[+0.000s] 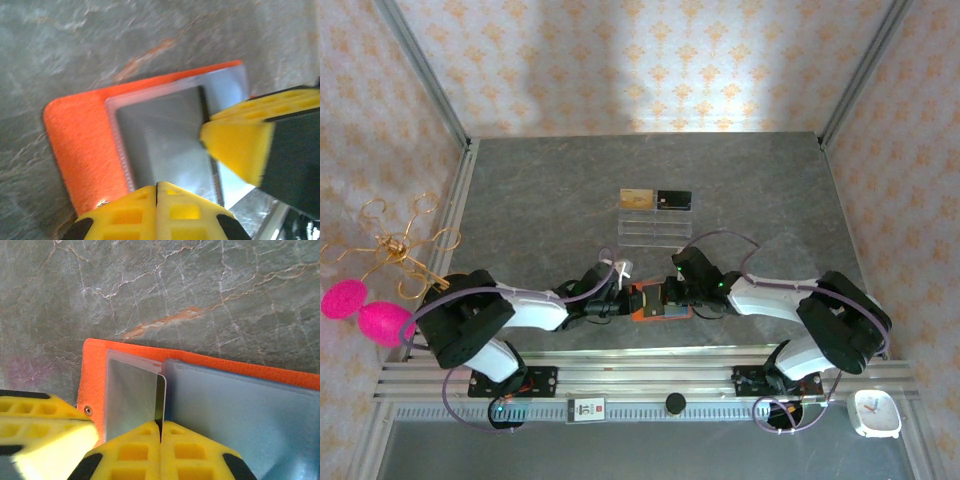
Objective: Take the credit cards out of the card holder
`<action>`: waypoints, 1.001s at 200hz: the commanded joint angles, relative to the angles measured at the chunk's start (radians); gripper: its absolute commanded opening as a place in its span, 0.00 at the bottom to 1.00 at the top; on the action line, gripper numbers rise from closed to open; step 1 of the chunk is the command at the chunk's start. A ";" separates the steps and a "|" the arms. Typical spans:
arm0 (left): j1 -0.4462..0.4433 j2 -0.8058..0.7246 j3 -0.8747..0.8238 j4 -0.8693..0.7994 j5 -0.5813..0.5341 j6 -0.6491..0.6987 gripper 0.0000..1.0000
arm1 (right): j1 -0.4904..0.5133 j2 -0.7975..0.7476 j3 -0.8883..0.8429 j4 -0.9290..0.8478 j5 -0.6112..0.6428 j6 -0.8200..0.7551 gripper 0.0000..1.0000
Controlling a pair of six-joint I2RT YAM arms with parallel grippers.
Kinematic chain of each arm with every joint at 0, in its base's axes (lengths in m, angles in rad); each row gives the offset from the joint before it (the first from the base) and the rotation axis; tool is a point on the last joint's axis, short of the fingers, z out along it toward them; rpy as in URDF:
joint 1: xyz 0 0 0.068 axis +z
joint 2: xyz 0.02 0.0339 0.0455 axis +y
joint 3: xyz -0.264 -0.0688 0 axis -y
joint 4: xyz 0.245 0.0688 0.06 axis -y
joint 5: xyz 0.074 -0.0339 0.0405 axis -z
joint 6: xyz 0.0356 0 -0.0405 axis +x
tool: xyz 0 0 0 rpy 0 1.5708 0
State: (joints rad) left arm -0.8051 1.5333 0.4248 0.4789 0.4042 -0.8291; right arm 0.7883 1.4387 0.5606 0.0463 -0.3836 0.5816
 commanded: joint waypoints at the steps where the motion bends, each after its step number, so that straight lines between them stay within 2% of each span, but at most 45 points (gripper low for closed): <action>1: -0.002 0.024 0.026 -0.051 -0.022 0.012 0.00 | -0.004 -0.001 -0.020 -0.002 -0.001 -0.020 0.00; 23: -0.002 0.043 0.034 -0.074 -0.021 0.007 0.00 | -0.004 -0.013 -0.025 -0.002 -0.001 -0.017 0.14; 53: -0.002 0.052 0.022 -0.055 -0.005 -0.004 0.00 | -0.005 -0.025 -0.033 0.003 0.001 0.000 0.18; 82: -0.002 0.051 0.020 -0.059 -0.005 -0.004 0.00 | -0.004 -0.028 -0.041 0.007 0.002 0.011 0.12; 111: -0.002 0.045 0.017 -0.062 -0.004 -0.004 0.00 | -0.004 -0.052 -0.049 0.000 0.022 0.018 0.12; 134: -0.003 0.051 0.015 -0.051 -0.001 -0.009 0.00 | -0.005 -0.061 -0.053 0.002 0.023 0.021 0.00; 165: -0.002 0.050 0.010 -0.047 0.001 -0.013 0.00 | -0.011 -0.077 -0.063 -0.029 0.061 0.030 0.00; 200: 0.001 0.036 0.001 -0.039 0.003 -0.010 0.00 | -0.078 -0.153 -0.098 -0.095 0.082 0.019 0.00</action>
State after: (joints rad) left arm -0.8051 1.5604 0.4438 0.4583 0.4118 -0.8379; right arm 0.7570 1.3464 0.4957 0.0334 -0.3626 0.6052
